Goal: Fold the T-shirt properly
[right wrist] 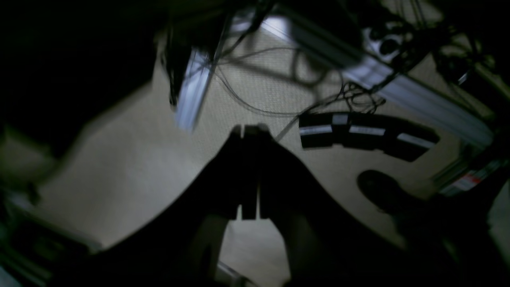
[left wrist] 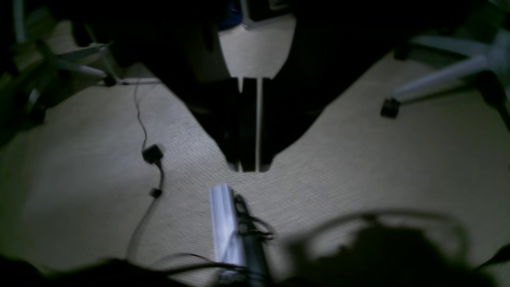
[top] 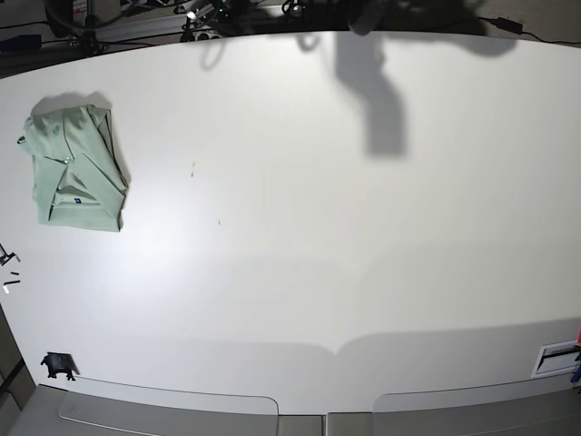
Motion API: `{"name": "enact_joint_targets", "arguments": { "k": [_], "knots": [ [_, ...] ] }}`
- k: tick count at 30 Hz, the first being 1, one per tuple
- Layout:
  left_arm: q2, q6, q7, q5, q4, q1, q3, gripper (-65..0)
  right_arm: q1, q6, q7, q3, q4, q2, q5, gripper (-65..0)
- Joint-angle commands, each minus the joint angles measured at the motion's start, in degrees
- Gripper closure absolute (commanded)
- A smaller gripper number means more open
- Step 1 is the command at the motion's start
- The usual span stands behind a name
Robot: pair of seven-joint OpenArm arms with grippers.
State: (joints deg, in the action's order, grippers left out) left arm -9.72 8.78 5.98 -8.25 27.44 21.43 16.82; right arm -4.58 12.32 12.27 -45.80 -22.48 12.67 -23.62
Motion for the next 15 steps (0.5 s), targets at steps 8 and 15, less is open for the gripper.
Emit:
{"name": "enact_joint_targets", "arguments": {
  "k": [8, 15],
  "knots": [
    [3.21, 0.24, -0.09, -10.71, -0.04, 0.96, -8.87, 0.0, 2.36, -2.29, -0.07, 0.09, -0.02, -2.12, -10.12, 0.0],
    [5.42, 6.8, -0.31, -11.8, 1.27, 0.96, -18.03, 0.0, 2.34, -2.27, -0.09, 0.09, -0.02, -3.63, -10.05, 0.0]
  ]
}}
